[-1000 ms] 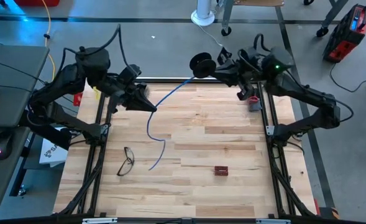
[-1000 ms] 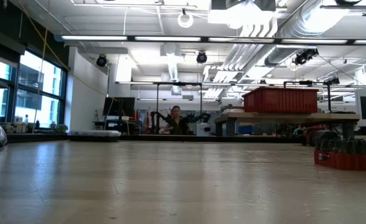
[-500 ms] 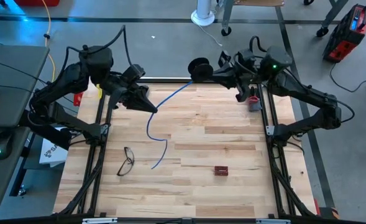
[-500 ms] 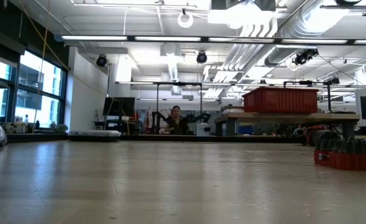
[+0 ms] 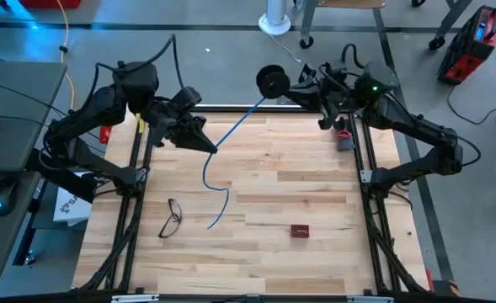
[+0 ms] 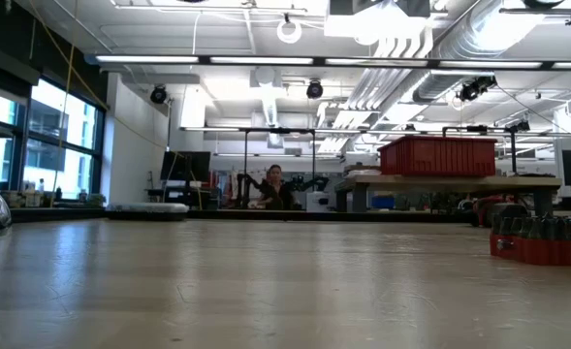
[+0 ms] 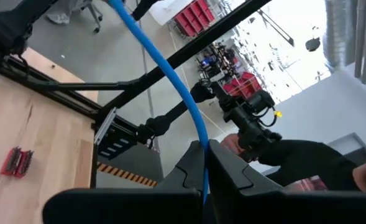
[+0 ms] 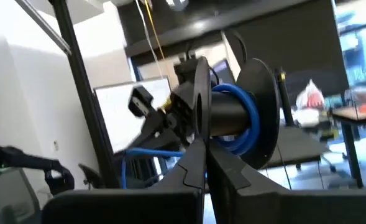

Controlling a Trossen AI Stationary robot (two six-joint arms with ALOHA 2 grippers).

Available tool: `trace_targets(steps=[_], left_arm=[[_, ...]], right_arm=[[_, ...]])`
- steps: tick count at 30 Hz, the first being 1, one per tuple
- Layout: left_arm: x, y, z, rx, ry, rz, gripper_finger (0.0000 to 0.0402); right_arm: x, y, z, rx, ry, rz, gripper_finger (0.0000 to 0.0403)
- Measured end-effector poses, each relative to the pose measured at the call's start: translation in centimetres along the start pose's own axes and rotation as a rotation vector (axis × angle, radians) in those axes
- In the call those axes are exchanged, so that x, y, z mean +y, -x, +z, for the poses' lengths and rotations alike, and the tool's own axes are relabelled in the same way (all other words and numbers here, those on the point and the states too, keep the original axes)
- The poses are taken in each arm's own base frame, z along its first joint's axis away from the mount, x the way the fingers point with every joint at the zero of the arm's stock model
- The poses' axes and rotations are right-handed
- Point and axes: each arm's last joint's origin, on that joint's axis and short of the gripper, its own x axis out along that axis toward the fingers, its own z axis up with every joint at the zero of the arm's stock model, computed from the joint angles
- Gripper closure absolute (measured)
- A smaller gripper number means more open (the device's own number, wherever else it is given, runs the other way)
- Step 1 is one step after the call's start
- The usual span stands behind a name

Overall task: Coil cords
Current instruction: Coil the blue wire onto the spool

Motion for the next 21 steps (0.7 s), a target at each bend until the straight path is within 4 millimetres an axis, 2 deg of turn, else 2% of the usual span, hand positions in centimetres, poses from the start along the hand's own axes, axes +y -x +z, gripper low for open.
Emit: trace_targets(steps=[8,15,21], left_arm=[[0.3,1.2,0.7,-0.011,0.017,-0.014,0.04],[0.7,1.9,1.2,-0.001,0.054,-0.026,0.04],[0.0,2.4,2.0,-0.025,0.059,-0.116,0.04]], right_arm=[[0.4,-0.1,-1.4,0.154,-0.062,0.103,0.0403],[1.2,-0.3,-1.7,0.202,-0.107,0.213,0.0403],[1.2,-0.3,-2.5,0.259,-0.152,0.182,0.0403]])
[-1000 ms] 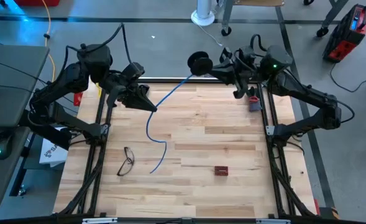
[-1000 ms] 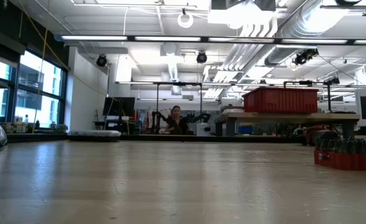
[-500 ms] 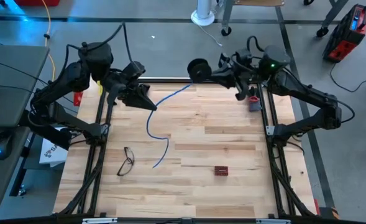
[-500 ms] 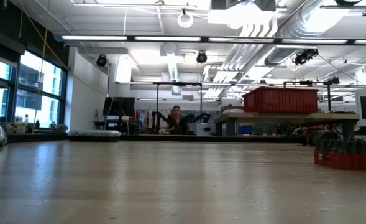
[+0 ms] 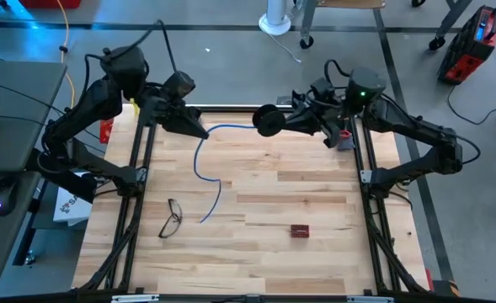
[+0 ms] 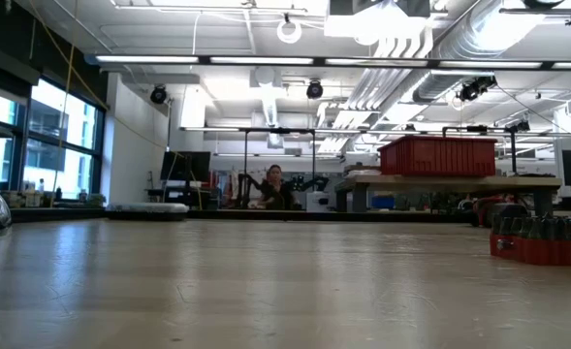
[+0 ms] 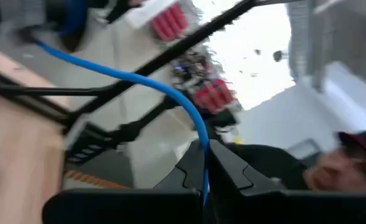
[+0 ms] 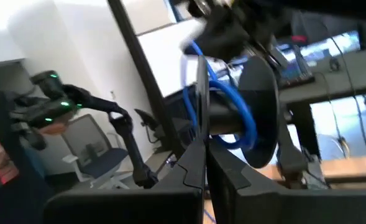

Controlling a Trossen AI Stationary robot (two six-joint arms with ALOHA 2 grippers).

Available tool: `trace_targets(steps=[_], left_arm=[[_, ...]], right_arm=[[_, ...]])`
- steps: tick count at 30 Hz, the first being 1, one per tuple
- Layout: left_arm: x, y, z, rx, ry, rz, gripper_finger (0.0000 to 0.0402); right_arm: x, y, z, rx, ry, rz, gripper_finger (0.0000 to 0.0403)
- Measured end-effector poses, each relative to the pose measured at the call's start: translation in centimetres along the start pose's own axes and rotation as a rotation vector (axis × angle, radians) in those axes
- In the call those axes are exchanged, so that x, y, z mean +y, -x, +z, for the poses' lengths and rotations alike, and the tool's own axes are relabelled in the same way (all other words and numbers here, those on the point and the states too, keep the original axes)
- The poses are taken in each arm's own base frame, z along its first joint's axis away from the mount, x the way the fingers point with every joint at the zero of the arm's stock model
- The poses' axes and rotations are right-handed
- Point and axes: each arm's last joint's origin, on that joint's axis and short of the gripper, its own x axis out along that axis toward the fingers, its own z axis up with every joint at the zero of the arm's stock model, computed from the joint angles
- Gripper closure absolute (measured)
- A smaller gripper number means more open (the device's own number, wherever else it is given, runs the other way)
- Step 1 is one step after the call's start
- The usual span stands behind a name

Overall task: Coil cords
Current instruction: Coil the blue wire onto the spool

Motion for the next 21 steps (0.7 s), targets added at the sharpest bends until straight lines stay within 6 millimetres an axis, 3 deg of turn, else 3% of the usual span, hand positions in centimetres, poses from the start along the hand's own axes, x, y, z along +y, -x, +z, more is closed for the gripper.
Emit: trace_targets(steps=[11,21], left_arm=[[-0.6,0.9,1.3,-0.076,-0.041,-0.059,0.0401],[3.1,-0.1,4.3,-0.061,-0.03,-0.058,0.0401]], right_arm=[[0.2,-0.4,-0.7,0.068,-0.062,0.074,0.0403],[1.8,-3.0,-2.6,0.152,-0.109,0.165,0.0403]])
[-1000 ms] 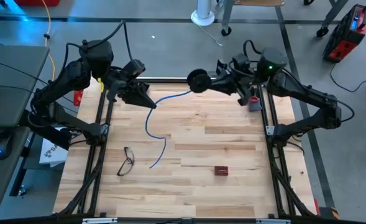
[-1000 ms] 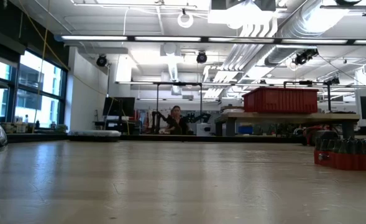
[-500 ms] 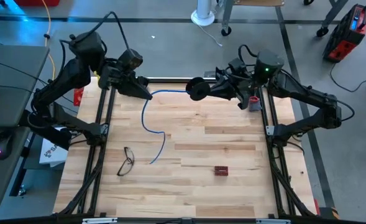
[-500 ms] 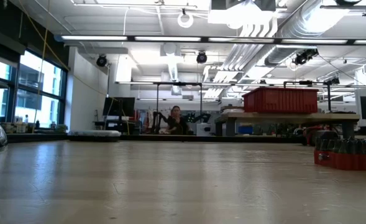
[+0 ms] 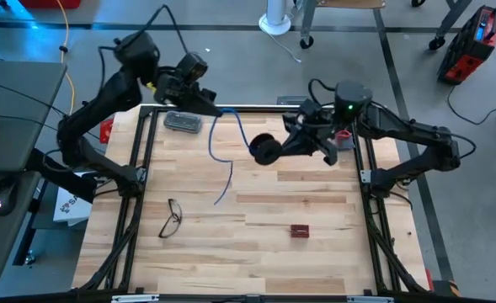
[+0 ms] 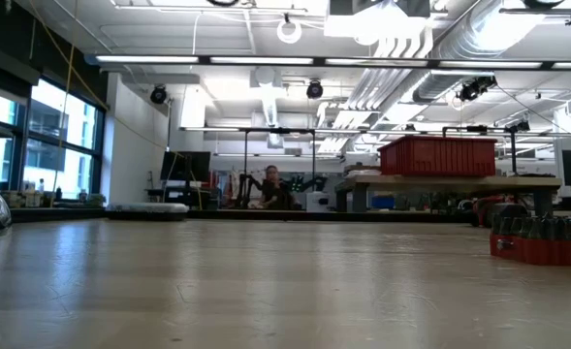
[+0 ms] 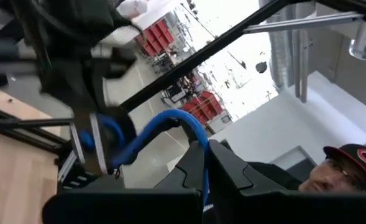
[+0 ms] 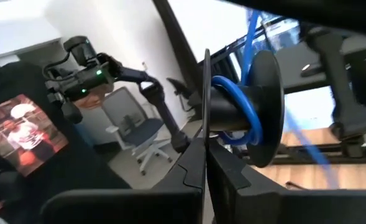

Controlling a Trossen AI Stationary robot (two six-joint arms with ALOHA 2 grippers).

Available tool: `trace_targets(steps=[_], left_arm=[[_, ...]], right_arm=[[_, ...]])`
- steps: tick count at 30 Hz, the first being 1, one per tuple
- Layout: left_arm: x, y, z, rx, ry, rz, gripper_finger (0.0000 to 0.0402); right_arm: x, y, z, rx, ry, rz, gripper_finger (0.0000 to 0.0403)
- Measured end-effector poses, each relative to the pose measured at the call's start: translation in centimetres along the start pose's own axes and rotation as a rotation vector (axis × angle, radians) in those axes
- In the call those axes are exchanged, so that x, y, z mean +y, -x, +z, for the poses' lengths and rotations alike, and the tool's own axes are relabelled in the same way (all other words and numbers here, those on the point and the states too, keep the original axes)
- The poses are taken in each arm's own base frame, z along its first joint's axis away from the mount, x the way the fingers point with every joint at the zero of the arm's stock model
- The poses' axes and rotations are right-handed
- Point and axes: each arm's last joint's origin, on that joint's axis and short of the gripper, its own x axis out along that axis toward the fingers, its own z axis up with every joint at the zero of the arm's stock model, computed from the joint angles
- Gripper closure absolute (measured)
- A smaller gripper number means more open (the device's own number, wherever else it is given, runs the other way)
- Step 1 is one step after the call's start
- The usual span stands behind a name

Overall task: Coil cords
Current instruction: Coil the blue wire onto the spool

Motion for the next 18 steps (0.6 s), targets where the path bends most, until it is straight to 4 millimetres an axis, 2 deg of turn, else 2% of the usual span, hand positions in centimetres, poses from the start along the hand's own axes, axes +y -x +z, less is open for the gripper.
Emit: trace_targets(steps=[3,9,18], left_arm=[[1.0,-1.0,1.0,0.007,-0.006,-0.053,0.0401],[1.5,-2.4,1.9,0.052,-0.011,-0.185,0.0401],[4.4,-3.8,2.6,0.098,0.022,-0.176,0.0401]], right_arm=[[-0.1,-1.0,-0.5,0.015,-0.018,-0.007,0.0403],[-0.5,-2.6,-1.2,0.025,-0.048,-0.011,0.0403],[-0.6,-4.6,-1.7,0.007,-0.05,0.062,0.0403]])
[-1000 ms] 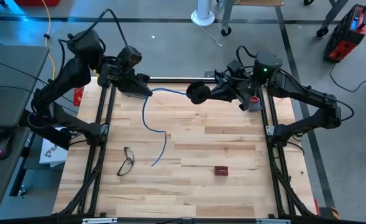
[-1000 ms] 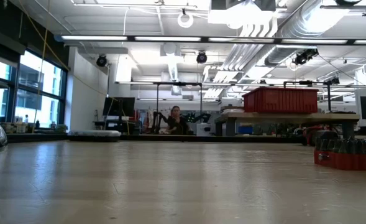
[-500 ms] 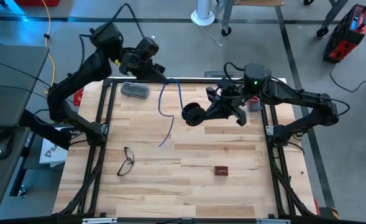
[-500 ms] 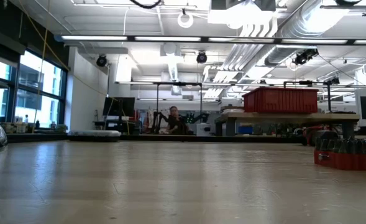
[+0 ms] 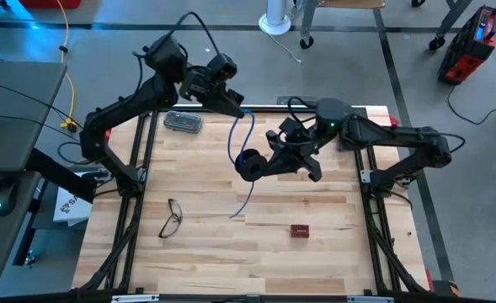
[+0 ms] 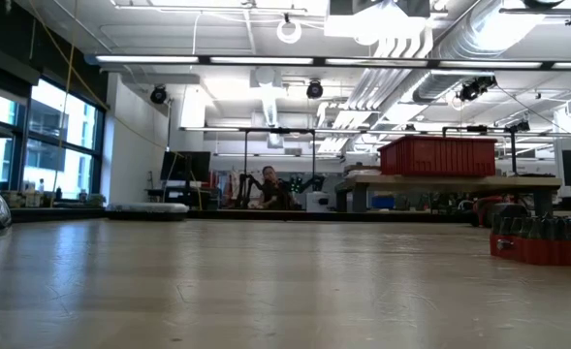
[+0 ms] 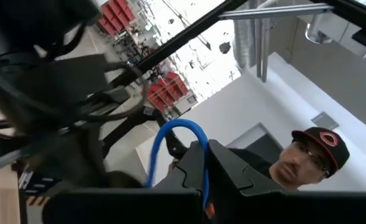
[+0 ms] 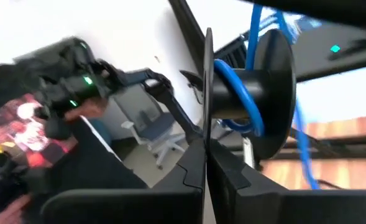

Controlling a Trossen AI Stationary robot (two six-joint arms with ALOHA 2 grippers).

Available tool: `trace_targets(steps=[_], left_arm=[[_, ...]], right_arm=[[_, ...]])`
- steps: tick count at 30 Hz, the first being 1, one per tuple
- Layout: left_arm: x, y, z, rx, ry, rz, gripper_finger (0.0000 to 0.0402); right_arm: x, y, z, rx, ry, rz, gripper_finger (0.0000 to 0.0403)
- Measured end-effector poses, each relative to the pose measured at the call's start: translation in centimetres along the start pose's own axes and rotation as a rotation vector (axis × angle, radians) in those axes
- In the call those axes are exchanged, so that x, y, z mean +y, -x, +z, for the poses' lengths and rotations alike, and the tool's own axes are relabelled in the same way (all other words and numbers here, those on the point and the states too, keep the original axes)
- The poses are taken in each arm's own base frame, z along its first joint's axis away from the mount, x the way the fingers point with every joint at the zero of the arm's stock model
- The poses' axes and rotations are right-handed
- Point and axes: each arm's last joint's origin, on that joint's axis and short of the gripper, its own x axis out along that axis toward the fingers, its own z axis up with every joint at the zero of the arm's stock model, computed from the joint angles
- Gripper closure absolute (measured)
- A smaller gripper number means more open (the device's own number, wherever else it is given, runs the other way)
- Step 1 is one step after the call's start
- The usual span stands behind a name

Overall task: Coil cords
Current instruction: Coil the blue wire onto the spool

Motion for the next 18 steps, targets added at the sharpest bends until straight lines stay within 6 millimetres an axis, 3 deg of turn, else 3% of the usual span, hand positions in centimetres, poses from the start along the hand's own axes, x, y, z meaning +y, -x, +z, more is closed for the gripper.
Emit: trace_targets(steps=[18], left_arm=[[3.9,-2.4,-0.6,0.134,0.056,0.003,0.0393]], right_arm=[[1.5,-0.1,2.0,-0.206,0.136,0.104,0.0403]])
